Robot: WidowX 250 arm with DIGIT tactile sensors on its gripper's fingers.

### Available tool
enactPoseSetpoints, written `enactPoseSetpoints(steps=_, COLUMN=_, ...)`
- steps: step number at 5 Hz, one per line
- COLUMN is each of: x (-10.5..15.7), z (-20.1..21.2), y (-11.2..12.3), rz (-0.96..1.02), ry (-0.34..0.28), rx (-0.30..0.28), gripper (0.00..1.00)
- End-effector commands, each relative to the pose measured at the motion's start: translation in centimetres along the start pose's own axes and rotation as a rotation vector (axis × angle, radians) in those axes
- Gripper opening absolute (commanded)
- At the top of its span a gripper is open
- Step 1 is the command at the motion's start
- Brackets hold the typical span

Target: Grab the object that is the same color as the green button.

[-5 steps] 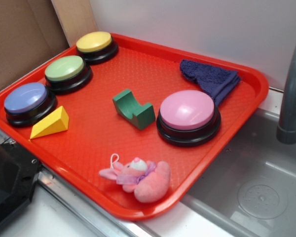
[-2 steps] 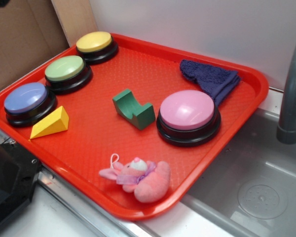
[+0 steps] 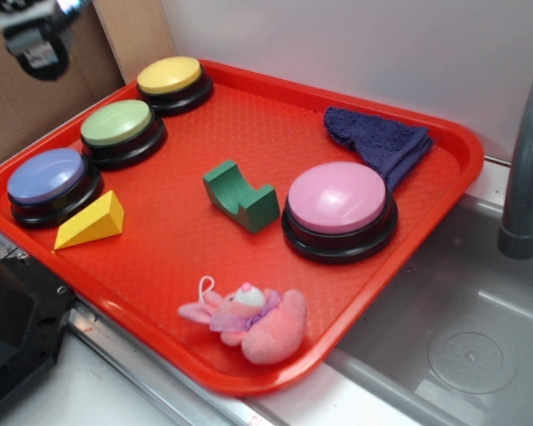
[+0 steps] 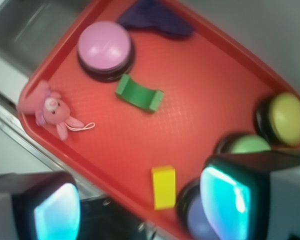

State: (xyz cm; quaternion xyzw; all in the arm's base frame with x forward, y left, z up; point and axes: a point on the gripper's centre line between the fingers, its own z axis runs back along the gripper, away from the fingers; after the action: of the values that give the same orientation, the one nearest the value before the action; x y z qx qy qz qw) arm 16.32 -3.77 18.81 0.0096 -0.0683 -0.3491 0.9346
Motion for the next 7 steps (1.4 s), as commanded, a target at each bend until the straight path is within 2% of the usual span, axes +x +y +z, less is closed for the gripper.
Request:
enactPoseSetpoints(steps=1, x=4.2, z=-6.4, y=-0.1, rz=-0.493, ry=-0.036, rx=0.173, gripper=1.00)
enactPoseSetpoints(steps=2, x=5.5, z=-9.0, y=-0.1, rz=-0.632, ry=-0.046, rx=0.186, gripper=1.00)
enactPoseSetpoints(steps=3, x=6.3, z=-11.5, y=0.8, rz=-0.708, ry=-0.060, rx=0.092, gripper=1.00)
enactPoseSetpoints(steps=4, x=6.0, z=-13.2, y=1.7, rz=-0.738, ry=-0.133, rx=-0.039, gripper=1.00)
enactPoseSetpoints(steps=5, x=5.7, z=-14.5, y=2.3, rz=-0.736, ry=-0.160, rx=-0.112, gripper=1.00)
enactPoseSetpoints(steps=7, x=4.5, z=-16.2, y=2.2, rz=-0.750, ry=-0.157, rx=-0.184, gripper=1.00)
